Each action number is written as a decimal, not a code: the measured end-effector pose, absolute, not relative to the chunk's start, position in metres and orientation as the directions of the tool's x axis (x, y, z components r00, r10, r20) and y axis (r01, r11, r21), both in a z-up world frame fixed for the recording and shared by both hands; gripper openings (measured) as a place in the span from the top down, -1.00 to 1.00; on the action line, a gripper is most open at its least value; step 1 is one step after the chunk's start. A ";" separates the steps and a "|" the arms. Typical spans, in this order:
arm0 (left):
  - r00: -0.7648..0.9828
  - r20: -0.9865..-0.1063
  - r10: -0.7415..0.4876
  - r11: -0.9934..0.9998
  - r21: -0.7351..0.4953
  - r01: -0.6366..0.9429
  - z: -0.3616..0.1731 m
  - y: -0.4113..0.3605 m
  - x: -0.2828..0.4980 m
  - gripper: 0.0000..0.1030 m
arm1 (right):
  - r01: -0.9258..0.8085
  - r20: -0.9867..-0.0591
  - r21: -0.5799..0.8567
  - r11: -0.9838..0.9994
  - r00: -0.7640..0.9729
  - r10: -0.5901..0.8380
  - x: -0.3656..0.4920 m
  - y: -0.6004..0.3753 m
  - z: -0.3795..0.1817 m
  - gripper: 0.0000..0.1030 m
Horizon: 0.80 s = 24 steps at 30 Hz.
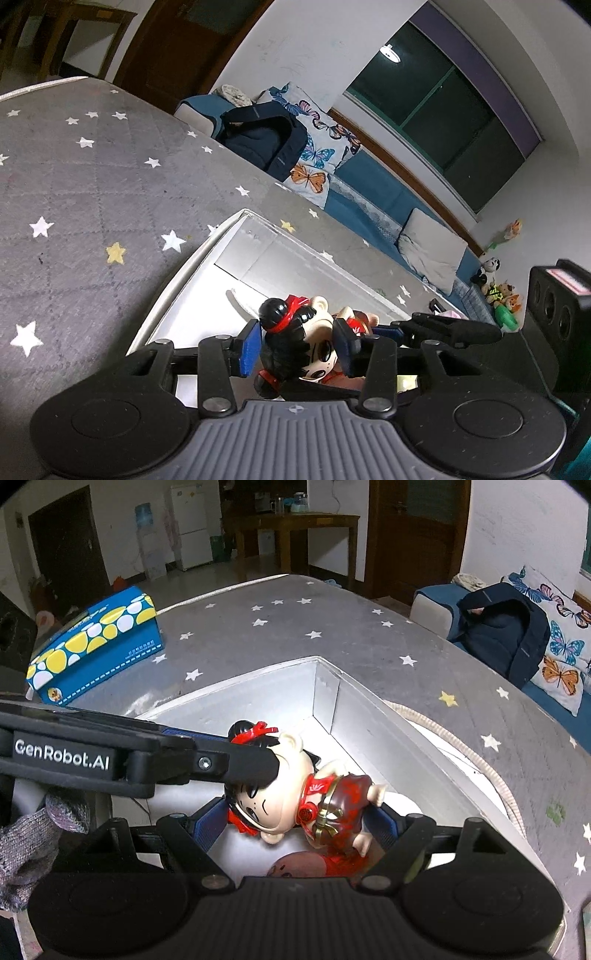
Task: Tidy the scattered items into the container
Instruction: 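Lift the doll with both grippers and lower it into the box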
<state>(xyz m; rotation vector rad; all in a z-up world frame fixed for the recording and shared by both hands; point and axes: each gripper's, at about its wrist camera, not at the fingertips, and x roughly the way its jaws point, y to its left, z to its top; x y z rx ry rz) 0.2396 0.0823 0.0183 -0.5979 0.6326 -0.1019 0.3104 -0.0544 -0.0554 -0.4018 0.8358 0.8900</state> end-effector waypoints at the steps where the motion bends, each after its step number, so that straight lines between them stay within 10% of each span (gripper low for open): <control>1: 0.808 -0.528 -0.262 0.833 -0.546 -0.086 0.019 0.081 0.239 0.11 | -0.812 -0.780 0.012 0.583 0.357 0.513 0.309 -0.053 -0.055 -0.60; 24: 0.809 -0.530 -0.254 0.851 -0.520 -0.073 0.025 0.078 0.228 0.15 | -0.836 -0.792 -0.074 0.544 0.381 0.477 0.301 -0.044 -0.060 -0.59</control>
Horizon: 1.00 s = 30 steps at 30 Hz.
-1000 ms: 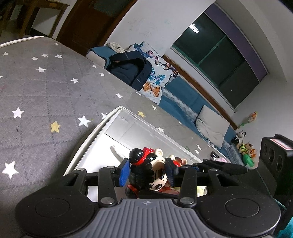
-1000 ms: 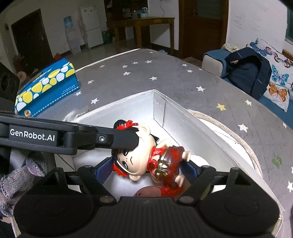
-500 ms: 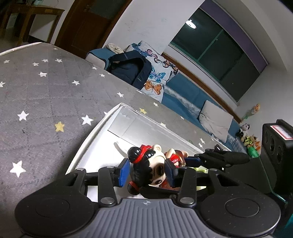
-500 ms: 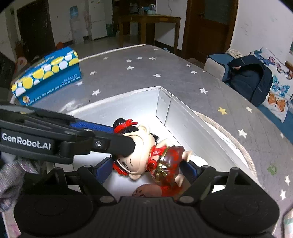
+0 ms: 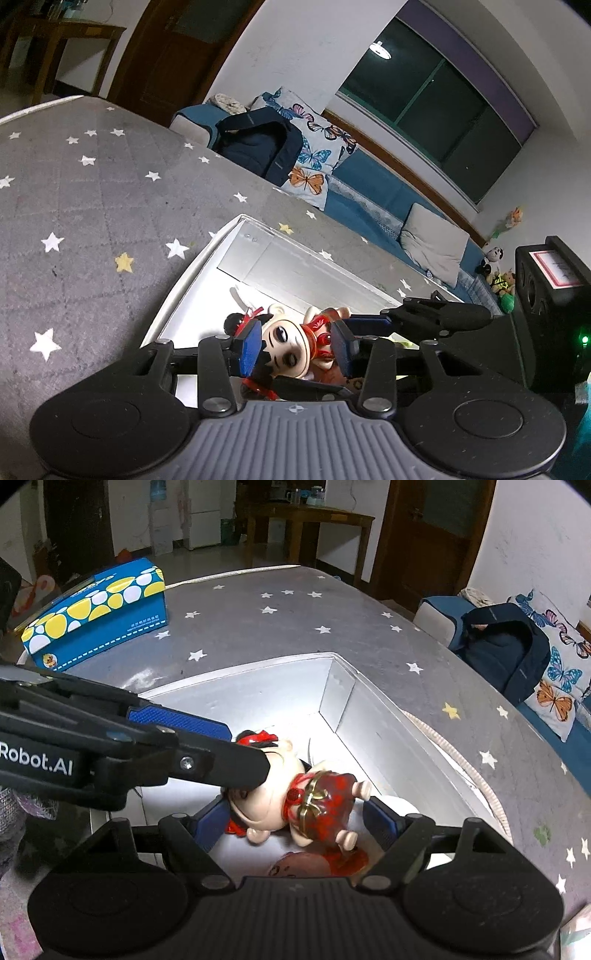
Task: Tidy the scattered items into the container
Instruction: 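Lift the doll with both grippers and lower it into the box, then open both grippers to release the doll beside the red toy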
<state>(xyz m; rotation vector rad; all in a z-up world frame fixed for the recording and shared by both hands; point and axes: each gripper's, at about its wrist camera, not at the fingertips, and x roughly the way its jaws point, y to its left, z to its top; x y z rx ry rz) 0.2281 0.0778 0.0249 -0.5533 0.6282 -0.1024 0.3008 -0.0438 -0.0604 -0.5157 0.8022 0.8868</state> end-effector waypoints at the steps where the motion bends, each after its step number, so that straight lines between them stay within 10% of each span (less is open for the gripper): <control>1: 0.808 -0.531 -0.255 0.850 -0.521 -0.074 0.024 0.078 0.228 0.15 | -0.836 -0.792 -0.077 0.544 0.383 0.476 0.300 -0.044 -0.061 -0.59; 30: 0.815 -0.544 -0.198 0.889 -0.450 -0.084 0.039 0.093 0.199 0.15 | -0.783 -0.765 -0.060 0.619 0.434 0.476 0.284 -0.058 -0.049 -0.61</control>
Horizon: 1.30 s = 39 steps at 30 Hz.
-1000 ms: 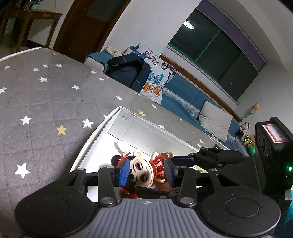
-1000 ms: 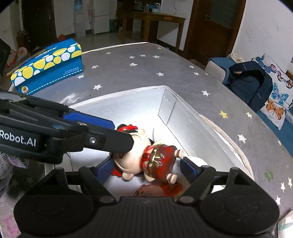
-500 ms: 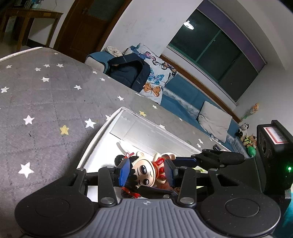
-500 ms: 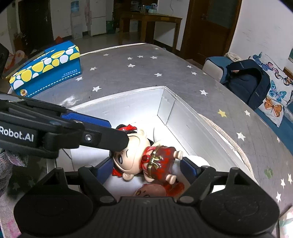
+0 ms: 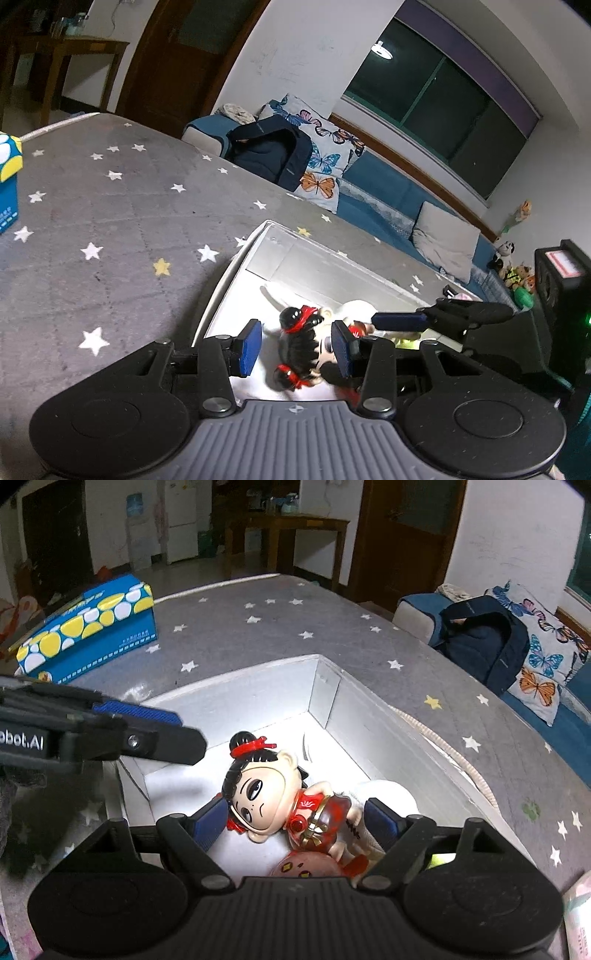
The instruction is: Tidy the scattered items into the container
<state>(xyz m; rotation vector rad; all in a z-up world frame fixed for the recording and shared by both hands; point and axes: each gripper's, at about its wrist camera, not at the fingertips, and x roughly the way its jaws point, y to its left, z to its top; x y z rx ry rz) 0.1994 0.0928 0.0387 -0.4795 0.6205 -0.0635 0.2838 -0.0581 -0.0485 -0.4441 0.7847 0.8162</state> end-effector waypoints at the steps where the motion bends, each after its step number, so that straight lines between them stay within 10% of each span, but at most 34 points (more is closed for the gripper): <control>1: 0.815 -0.545 -0.197 0.891 -0.446 -0.082 0.039 0.092 0.197 0.15 | -0.779 -0.759 -0.057 0.625 0.440 0.480 0.281 -0.060 -0.046 -0.61; 39: 0.780 -0.621 -0.075 0.993 -0.117 0.002 0.034 0.032 0.093 0.15 | -0.351 -0.577 -0.001 0.937 0.765 0.286 0.083 -0.129 -0.038 -0.70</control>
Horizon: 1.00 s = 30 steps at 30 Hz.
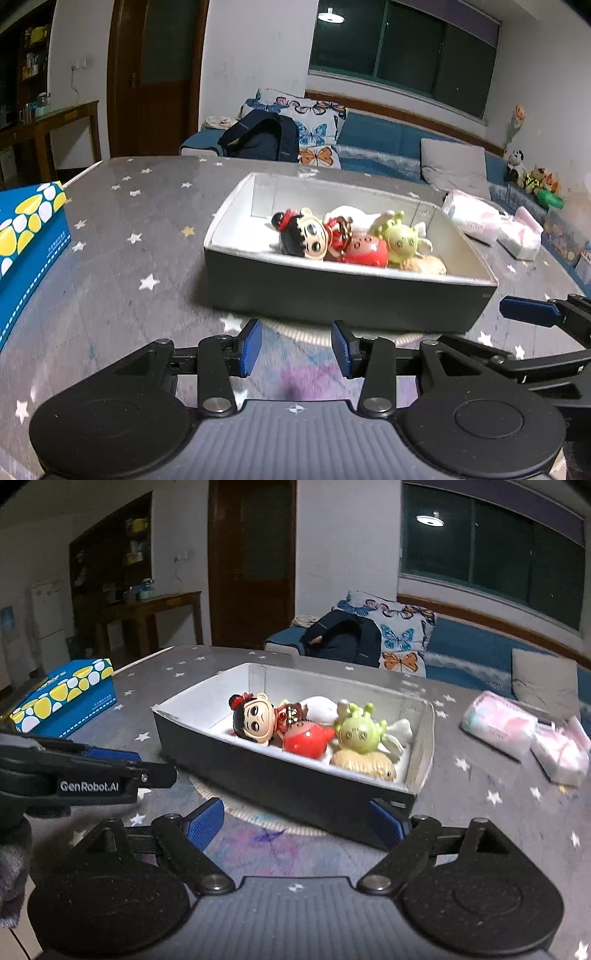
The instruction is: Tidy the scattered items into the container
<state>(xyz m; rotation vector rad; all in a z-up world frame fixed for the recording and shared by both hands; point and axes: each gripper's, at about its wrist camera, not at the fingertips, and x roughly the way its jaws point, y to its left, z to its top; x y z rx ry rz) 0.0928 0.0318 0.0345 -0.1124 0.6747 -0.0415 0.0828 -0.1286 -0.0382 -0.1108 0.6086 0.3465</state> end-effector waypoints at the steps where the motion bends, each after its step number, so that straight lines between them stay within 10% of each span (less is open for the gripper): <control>1: 0.777 -0.625 -0.074 0.993 -0.114 0.003 0.033 0.031 0.091 0.15 | -0.342 -0.576 0.003 0.940 0.767 0.281 0.081 -0.129 -0.039 -0.70; 30: 0.775 -0.631 -0.032 0.997 -0.079 -0.023 0.035 0.028 0.076 0.15 | -0.251 -0.584 0.030 0.967 0.781 0.221 0.061 -0.130 -0.043 -1.00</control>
